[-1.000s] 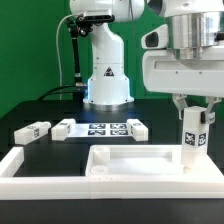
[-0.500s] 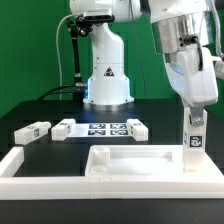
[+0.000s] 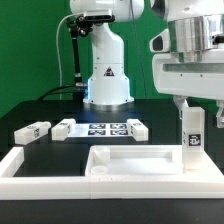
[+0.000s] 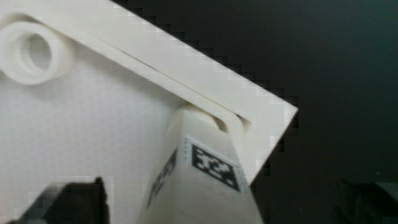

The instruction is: Assemble desk

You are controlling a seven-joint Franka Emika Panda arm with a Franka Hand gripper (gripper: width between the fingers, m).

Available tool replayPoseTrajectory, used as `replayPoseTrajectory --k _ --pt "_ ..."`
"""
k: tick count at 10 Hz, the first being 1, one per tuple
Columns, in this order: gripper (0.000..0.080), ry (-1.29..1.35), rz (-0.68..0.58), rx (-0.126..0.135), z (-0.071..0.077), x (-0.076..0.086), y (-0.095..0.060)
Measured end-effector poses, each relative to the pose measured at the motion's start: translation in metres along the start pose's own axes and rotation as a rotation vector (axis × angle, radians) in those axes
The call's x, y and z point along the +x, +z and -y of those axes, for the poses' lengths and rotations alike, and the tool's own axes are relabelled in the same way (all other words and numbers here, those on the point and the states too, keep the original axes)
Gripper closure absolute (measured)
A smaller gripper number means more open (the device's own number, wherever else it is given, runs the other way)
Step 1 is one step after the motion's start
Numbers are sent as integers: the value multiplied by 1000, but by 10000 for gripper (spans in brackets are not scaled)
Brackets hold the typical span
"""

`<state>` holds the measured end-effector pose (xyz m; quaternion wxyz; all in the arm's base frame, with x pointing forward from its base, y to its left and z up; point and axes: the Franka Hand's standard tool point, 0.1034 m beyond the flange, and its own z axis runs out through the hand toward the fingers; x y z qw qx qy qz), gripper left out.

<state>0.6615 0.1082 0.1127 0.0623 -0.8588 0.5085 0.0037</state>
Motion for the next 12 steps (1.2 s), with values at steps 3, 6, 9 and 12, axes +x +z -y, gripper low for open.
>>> replayPoseTrajectory --k 3,6,9,12 --pt "150 -294 -2 -5 -2 3 0" --pt "151 -820 20 -58 -4 11 1" --pt "317 -759 18 -58 -5 11 2" --pt "511 -572 12 -59 -5 11 2"
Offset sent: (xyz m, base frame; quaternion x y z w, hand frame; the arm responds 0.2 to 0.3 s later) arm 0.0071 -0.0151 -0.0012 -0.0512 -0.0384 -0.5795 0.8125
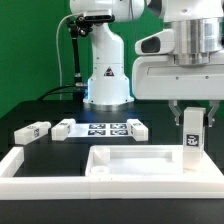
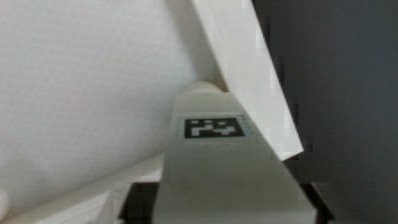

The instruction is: Assemble desk

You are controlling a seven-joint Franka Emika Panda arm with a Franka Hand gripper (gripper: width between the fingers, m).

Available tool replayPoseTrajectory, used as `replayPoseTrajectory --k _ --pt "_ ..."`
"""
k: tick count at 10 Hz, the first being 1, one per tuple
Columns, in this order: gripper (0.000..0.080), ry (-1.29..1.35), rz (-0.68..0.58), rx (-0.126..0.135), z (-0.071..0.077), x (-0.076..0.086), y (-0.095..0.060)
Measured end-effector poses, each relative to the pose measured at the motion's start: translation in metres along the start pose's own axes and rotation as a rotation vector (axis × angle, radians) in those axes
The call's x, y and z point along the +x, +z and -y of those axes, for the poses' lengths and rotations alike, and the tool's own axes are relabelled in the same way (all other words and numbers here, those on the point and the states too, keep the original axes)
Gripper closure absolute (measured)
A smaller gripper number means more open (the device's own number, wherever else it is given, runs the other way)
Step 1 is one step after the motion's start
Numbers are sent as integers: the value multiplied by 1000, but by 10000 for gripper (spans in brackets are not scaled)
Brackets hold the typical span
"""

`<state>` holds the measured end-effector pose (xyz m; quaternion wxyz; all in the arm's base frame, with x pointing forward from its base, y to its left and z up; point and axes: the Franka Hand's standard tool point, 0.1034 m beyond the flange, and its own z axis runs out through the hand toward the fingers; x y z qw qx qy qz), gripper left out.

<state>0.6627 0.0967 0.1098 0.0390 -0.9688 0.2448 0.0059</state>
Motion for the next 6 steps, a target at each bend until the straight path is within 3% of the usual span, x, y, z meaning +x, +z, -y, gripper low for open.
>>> replayPoseTrajectory --k 2,6 --pt "511 243 -1 6 0 1 1" --pt "509 826 33 50 -1 6 1"
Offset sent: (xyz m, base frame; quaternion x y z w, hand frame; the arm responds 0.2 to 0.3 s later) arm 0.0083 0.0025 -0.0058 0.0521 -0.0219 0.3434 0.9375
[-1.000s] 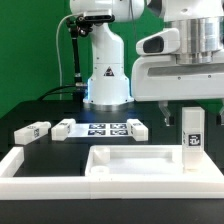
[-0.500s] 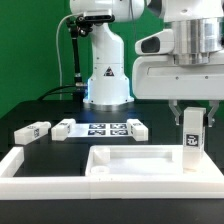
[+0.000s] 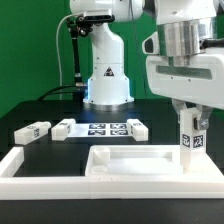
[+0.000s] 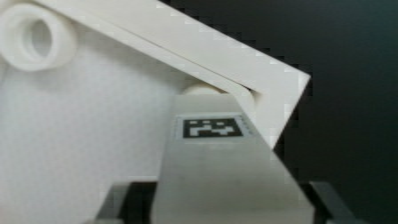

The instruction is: Assemble desk

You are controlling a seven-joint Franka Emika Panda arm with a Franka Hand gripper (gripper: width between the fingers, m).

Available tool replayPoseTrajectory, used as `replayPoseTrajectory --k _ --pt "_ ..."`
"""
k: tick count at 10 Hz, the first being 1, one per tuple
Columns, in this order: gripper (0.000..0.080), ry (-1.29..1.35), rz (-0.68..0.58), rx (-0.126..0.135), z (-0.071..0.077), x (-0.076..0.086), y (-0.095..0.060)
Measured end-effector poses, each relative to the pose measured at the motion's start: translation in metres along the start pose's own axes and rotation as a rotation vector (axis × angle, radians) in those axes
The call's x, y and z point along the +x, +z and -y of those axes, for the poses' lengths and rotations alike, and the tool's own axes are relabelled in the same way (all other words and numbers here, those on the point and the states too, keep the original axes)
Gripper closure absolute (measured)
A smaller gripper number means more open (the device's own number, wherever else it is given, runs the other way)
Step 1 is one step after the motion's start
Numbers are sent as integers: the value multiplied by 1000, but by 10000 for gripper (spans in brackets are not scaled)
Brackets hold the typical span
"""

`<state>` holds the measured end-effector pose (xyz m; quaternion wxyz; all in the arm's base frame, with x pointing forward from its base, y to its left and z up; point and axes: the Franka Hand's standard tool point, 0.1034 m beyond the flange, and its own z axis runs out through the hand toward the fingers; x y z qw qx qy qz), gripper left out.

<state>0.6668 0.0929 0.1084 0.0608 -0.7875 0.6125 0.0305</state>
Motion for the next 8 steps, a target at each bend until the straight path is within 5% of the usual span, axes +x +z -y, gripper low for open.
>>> replayPoseTrajectory --k 2,5,6,7,8 --pt "509 279 3 15 1 -2 1" --pt "509 355 1 20 2 -5 1" --pt "409 246 -9 18 2 -6 1" --pt "409 30 -30 11 2 -9 1" --pt "224 -159 -39 16 4 -13 1"
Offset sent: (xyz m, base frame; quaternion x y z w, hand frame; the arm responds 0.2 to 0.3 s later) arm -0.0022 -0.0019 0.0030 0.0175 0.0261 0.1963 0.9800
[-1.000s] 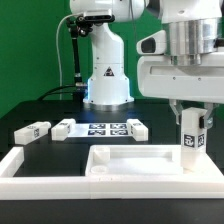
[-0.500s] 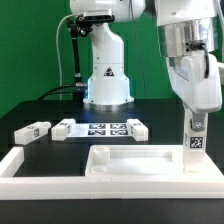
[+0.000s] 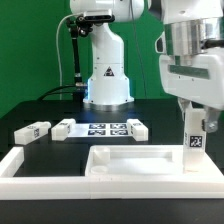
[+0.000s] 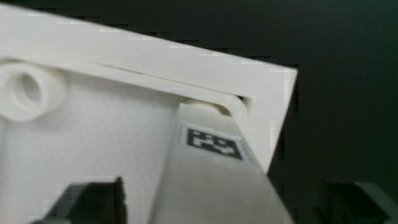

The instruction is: Assemble desk

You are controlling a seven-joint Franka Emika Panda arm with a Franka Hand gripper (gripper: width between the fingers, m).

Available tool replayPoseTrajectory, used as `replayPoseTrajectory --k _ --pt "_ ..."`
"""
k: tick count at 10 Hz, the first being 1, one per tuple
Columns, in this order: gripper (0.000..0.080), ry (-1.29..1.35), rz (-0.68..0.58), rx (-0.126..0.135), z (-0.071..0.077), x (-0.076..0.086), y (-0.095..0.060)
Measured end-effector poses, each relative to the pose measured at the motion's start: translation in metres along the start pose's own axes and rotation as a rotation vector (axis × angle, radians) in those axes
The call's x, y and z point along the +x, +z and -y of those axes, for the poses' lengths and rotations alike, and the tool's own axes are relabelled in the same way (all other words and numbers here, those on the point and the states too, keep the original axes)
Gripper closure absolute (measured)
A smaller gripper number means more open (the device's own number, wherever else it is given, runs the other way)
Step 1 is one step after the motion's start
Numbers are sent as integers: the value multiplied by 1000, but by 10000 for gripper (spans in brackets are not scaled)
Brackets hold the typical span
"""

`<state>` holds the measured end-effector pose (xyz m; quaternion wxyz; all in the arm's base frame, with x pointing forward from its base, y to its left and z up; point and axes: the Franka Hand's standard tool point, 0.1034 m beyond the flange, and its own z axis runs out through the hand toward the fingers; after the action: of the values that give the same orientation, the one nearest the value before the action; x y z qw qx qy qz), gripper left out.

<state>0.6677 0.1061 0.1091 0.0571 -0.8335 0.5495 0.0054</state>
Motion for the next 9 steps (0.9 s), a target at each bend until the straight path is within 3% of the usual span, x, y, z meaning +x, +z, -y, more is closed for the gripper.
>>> replayPoseTrajectory --k 1,2,4,7,9 --pt "224 -107 -3 9 1 -1 1" --pt "160 -160 -5 8 1 0 1" --pt "153 -308 -5 7 0 0 2" --pt "151 -988 -29 -21 0 13 1" --pt "160 -954 -26 -23 0 9 2"
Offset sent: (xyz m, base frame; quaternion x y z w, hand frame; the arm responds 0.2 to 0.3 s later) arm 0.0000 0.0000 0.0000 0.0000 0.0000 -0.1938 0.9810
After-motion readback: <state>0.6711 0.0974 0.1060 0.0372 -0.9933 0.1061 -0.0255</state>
